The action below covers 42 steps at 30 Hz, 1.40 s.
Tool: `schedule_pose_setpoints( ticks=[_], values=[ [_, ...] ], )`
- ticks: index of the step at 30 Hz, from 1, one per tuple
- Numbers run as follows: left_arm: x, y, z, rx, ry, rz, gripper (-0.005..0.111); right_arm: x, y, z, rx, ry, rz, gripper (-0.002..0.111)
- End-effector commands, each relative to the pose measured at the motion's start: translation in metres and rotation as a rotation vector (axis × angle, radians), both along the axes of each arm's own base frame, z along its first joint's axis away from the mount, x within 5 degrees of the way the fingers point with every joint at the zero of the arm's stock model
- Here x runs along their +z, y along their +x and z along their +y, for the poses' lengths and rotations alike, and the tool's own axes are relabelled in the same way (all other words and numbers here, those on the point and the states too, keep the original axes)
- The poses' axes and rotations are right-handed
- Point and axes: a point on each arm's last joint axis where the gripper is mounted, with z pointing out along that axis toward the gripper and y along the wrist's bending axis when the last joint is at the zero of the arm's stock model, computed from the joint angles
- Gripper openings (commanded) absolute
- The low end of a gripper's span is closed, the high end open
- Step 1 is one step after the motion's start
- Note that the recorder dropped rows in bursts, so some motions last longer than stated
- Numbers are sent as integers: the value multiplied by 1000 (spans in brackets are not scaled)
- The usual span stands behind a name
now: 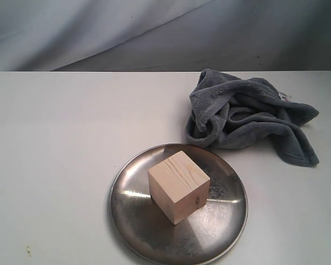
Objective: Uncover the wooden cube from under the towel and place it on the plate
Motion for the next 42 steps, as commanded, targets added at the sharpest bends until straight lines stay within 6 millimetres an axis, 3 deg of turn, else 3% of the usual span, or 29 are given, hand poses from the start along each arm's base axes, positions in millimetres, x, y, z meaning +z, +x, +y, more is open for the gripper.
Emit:
schedule_pose_setpoints(
  ticks=[1,4,10,16,21,42],
  values=[
    [0,0,0,3,-6,-10,0,-13,4,-1,-10,26,-26,0],
    [0,0,0,3,-6,-10,0,-21,6,-2,-25,-13,-65,0],
    [0,0,0,3,-6,-10,0,-17,6,-3,-36,-145,-127,0],
    [0,0,0,3,-6,-10,0,-23,6,-3,-38,-245,-70,0],
    [0,0,0,3,-6,-10,0,-16,6,-3,-41,-217,-149,0],
    [0,0,0,3,-6,-10,0,-16,6,-3,-41,-217,-149,0]
  ],
)
